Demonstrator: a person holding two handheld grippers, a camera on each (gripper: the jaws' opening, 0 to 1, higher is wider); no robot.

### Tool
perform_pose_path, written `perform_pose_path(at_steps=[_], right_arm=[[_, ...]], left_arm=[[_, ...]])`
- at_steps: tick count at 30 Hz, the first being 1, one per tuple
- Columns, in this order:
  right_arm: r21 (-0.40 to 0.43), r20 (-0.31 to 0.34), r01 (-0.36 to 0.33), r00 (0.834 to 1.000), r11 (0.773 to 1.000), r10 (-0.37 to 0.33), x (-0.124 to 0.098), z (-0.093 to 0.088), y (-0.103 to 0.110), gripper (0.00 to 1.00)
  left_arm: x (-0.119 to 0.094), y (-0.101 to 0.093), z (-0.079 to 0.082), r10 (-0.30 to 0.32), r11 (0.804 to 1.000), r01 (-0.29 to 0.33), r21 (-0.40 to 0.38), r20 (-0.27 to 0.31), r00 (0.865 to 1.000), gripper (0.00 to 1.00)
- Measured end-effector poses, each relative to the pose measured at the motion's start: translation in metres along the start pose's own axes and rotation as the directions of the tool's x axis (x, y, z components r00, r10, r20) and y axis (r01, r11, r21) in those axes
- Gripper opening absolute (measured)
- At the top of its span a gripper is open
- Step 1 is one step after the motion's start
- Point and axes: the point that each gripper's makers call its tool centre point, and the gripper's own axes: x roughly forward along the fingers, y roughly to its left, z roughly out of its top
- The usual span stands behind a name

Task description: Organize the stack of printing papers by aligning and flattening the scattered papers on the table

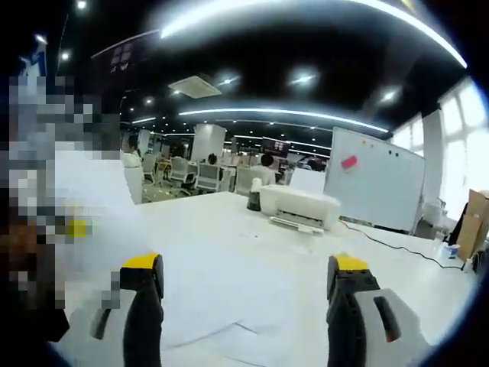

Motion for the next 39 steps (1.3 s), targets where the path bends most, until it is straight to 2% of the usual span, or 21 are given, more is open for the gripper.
perform_pose_path(at_steps=[5, 8, 13, 15, 17, 20, 22, 24, 26, 29, 31, 35, 39], right_arm=[[-0.001, -0.004, 0.000, 1.000, 1.000, 0.000, 0.000, -0.001, 0.000, 0.83], [-0.002, -0.004, -0.001, 1.000, 1.000, 0.001, 0.000, -0.001, 0.000, 0.83], [-0.005, -0.005, -0.001, 1.000, 1.000, 0.001, -0.001, -0.001, 0.002, 0.83], [-0.008, -0.007, 0.000, 1.000, 1.000, 0.000, -0.001, -0.002, 0.001, 0.83], [-0.009, -0.009, 0.002, 1.000, 1.000, -0.002, -0.002, -0.002, 0.001, 0.83], [-0.014, -0.013, 0.005, 1.000, 1.000, -0.006, -0.002, -0.004, 0.000, 0.83], [-0.016, -0.014, 0.006, 1.000, 1.000, -0.006, -0.002, -0.004, 0.001, 0.83], [-0.016, -0.012, 0.004, 1.000, 1.000, -0.004, -0.002, -0.004, 0.001, 0.83], [-0.018, -0.012, 0.005, 1.000, 1.000, -0.005, -0.002, -0.003, 0.001, 0.83], [-0.021, -0.015, 0.010, 1.000, 1.000, -0.011, -0.003, -0.004, -0.002, 0.83], [-0.021, -0.016, 0.012, 1.000, 1.000, -0.012, -0.003, -0.005, -0.003, 0.83], [-0.023, -0.014, 0.010, 1.000, 1.000, -0.010, -0.002, -0.003, -0.002, 0.83], [-0.027, -0.015, 0.006, 1.000, 1.000, -0.006, -0.002, -0.003, -0.001, 0.83]], left_arm=[[-0.002, 0.001, 0.004, 0.035, 0.991, -0.036, 0.126, 0.013, 0.999, 0.06], [-0.001, -0.004, 0.003, 0.038, 0.983, -0.037, 0.179, -0.003, 0.999, 0.06], [0.000, -0.006, 0.004, 0.026, 0.990, -0.028, 0.141, 0.011, 1.000, 0.10], [0.000, -0.003, 0.005, 0.037, 0.991, -0.038, 0.130, 0.014, 0.999, 0.19], [0.000, 0.002, 0.007, 0.047, 0.993, -0.049, 0.108, 0.021, 0.999, 0.23], [0.001, 0.010, 0.012, 0.053, 0.997, -0.055, 0.045, 0.036, 0.998, 0.21], [0.002, 0.014, 0.014, 0.058, 0.997, -0.059, 0.040, 0.035, 0.998, 0.13], [0.003, 0.015, 0.012, 0.068, 0.995, -0.069, 0.075, 0.016, 0.998, 0.06], [0.001, 0.015, 0.017, 0.081, 0.987, -0.087, 0.135, 0.047, 0.996, 0.06], [-0.001, 0.012, 0.023, 0.103, 0.953, -0.119, 0.279, 0.073, 0.992, 0.06], [-0.002, 0.008, 0.023, 0.105, 0.937, -0.123, 0.326, 0.074, 0.992, 0.06], [-0.001, 0.003, 0.023, 0.092, 0.949, -0.113, 0.296, 0.083, 0.992, 0.06], [-0.001, 0.006, 0.021, 0.083, 0.977, -0.096, 0.188, 0.080, 0.993, 0.06]])
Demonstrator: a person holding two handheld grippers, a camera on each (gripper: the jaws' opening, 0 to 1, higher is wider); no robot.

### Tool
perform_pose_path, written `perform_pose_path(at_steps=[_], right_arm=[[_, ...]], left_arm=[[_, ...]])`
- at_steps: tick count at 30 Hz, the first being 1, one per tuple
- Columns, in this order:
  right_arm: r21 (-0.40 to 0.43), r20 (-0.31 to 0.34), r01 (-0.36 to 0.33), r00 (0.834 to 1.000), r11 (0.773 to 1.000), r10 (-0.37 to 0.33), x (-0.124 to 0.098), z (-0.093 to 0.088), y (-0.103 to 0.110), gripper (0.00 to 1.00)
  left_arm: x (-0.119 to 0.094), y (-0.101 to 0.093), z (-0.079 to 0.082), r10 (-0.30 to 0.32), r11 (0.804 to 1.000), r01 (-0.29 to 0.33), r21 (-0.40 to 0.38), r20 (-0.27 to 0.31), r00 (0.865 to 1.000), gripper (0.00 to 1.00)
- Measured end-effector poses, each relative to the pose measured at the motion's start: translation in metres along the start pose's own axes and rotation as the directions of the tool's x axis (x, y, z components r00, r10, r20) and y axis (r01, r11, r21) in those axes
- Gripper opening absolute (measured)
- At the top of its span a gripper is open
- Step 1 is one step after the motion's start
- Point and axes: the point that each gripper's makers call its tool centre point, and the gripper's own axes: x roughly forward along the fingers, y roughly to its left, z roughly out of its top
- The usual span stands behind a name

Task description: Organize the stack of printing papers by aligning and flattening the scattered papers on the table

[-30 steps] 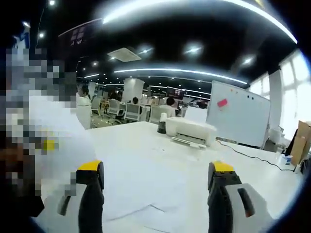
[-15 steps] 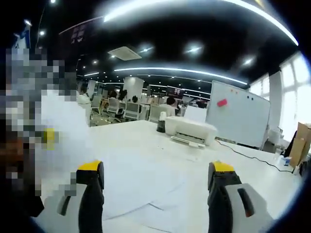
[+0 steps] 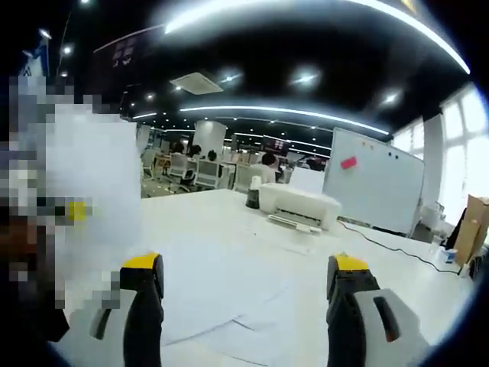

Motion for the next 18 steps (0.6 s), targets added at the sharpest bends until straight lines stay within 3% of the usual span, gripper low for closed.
perform_pose_path(at_steps=[5, 9, 14, 16, 18], right_arm=[[0.000, -0.001, 0.003, 1.000, 1.000, -0.003, 0.000, 0.000, -0.001, 0.83], [-0.001, -0.001, 0.002, 1.000, 1.000, -0.002, 0.000, 0.000, 0.001, 0.83], [-0.002, -0.004, -0.001, 1.000, 1.000, 0.001, 0.001, -0.001, 0.003, 0.83], [-0.006, -0.009, -0.001, 1.000, 1.000, 0.001, 0.001, -0.003, 0.004, 0.83], [-0.008, -0.013, 0.000, 1.000, 1.000, 0.000, 0.001, -0.003, 0.005, 0.83]], left_arm=[[-0.002, 0.015, 0.005, 0.008, 0.981, 0.000, -0.193, 0.042, 0.999, 0.06], [-0.003, 0.021, 0.007, 0.013, 0.976, -0.001, -0.218, 0.052, 0.999, 0.06], [-0.001, 0.023, 0.016, -0.001, 0.938, 0.034, -0.345, 0.094, 0.996, 0.13], [0.001, 0.022, 0.023, -0.027, 0.919, 0.069, -0.389, 0.113, 0.993, 0.10], [0.002, 0.024, 0.028, -0.027, 0.920, 0.074, -0.384, 0.127, 0.992, 0.06]])
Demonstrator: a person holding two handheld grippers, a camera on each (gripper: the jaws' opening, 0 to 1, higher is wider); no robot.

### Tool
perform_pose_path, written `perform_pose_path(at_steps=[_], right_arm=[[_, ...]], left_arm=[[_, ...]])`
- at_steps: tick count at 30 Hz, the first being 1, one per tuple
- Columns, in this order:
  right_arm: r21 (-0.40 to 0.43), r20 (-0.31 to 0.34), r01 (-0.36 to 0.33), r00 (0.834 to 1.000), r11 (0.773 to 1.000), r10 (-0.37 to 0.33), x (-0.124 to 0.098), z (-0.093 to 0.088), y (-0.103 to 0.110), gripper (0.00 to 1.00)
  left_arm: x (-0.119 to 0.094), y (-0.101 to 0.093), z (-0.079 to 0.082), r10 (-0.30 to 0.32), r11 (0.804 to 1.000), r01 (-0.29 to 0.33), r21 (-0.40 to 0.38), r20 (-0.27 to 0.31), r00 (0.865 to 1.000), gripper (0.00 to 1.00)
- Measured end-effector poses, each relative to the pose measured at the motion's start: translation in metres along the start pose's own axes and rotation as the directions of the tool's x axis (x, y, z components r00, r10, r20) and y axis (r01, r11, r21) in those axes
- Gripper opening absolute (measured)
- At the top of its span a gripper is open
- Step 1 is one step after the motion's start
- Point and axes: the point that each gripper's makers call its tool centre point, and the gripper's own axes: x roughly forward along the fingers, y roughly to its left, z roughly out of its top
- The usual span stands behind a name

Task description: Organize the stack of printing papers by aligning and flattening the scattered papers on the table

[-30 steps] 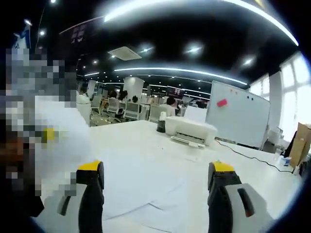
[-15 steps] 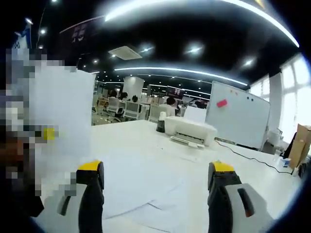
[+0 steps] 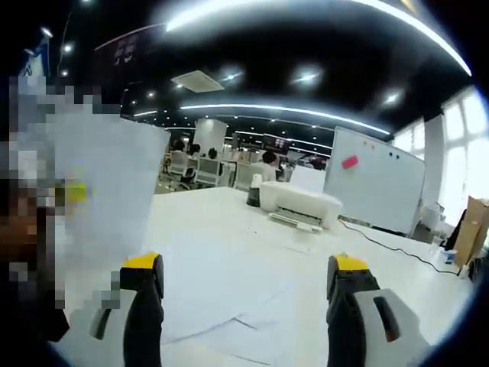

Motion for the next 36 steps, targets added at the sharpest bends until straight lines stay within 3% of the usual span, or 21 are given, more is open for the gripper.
perform_pose_path(at_steps=[3, 9, 21, 24, 27, 33, 36], right_arm=[[-0.003, -0.005, -0.001, 1.000, 1.000, 0.001, 0.000, -0.001, 0.001, 0.83], [-0.006, -0.008, 0.000, 1.000, 1.000, 0.000, -0.001, -0.002, 0.001, 0.83], [-0.005, -0.007, -0.004, 1.000, 1.000, 0.003, -0.001, -0.002, 0.001, 0.83], [-0.004, -0.007, -0.004, 1.000, 1.000, 0.004, -0.001, -0.002, 0.001, 0.83], [-0.003, -0.006, -0.003, 1.000, 1.000, 0.003, -0.001, -0.002, 0.000, 0.83], [-0.003, -0.014, -0.005, 1.000, 1.000, 0.005, 0.001, -0.005, 0.000, 0.83], [-0.002, -0.015, -0.010, 1.000, 1.000, 0.010, 0.003, -0.006, 0.001, 0.83]], left_arm=[[0.002, -0.003, 0.009, -0.016, 0.998, 0.018, -0.059, 0.028, 0.999, 0.06], [0.003, -0.001, 0.021, -0.016, 0.997, 0.021, -0.076, 0.071, 0.997, 0.08], [0.003, -0.001, 0.021, -0.016, 0.997, 0.021, -0.078, 0.056, 0.998, 0.06], [0.003, 0.002, 0.022, -0.012, 0.995, 0.018, -0.102, 0.064, 0.998, 0.21], [0.003, 0.003, 0.021, -0.017, 0.993, 0.023, -0.113, 0.058, 0.998, 0.06], [0.000, 0.007, 0.021, -0.003, 0.990, 0.011, -0.139, 0.060, 0.998, 0.06], [-0.002, 0.009, 0.026, -0.013, 0.978, 0.030, -0.204, 0.086, 0.996, 0.06]])
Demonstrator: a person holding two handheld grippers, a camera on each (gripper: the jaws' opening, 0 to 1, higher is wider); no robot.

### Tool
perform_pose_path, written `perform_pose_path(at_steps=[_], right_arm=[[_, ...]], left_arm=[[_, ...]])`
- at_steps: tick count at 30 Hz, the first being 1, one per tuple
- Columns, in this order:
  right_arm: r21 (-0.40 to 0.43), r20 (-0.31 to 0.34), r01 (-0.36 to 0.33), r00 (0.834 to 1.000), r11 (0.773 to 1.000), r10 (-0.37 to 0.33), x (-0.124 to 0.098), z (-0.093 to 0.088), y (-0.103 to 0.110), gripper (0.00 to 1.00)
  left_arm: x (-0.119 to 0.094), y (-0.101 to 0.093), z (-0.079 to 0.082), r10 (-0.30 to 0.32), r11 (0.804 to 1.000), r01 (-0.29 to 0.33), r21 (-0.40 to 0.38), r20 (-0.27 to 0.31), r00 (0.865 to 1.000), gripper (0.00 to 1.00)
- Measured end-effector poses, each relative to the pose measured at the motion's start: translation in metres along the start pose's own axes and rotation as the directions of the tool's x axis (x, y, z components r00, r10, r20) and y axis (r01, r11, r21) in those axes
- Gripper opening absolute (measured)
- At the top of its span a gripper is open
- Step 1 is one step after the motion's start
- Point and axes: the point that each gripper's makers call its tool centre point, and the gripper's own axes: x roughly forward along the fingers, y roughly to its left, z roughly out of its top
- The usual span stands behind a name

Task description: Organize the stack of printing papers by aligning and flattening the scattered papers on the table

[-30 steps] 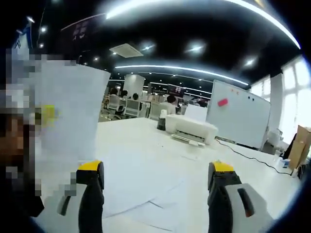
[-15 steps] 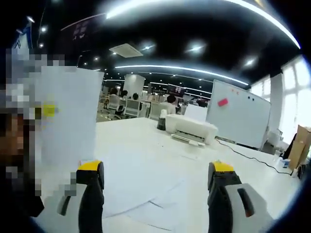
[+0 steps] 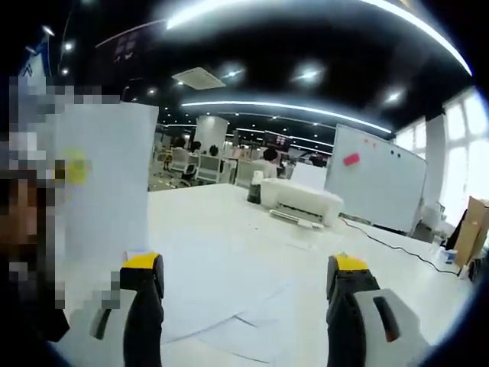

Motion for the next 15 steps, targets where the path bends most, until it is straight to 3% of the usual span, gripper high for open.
perform_pose_path(at_steps=[6, 9, 15], right_arm=[[0.006, 0.009, 0.024, 1.000, 1.000, -0.024, 0.008, -0.004, -0.008, 0.82], [0.016, -0.010, 0.018, 1.000, 1.000, -0.018, 0.014, -0.011, -0.009, 0.82], [0.019, -0.049, 0.009, 0.999, 1.000, -0.008, 0.028, -0.028, -0.008, 0.82]], left_arm=[[-0.003, 0.008, 0.001, 0.017, 0.998, -0.016, -0.055, 0.014, 1.000, 0.06], [-0.006, 0.015, 0.001, 0.047, 0.997, -0.045, -0.065, 0.030, 0.998, 0.06], [-0.011, 0.027, 0.001, 0.067, 0.985, -0.057, -0.162, 0.056, 0.996, 0.06]])
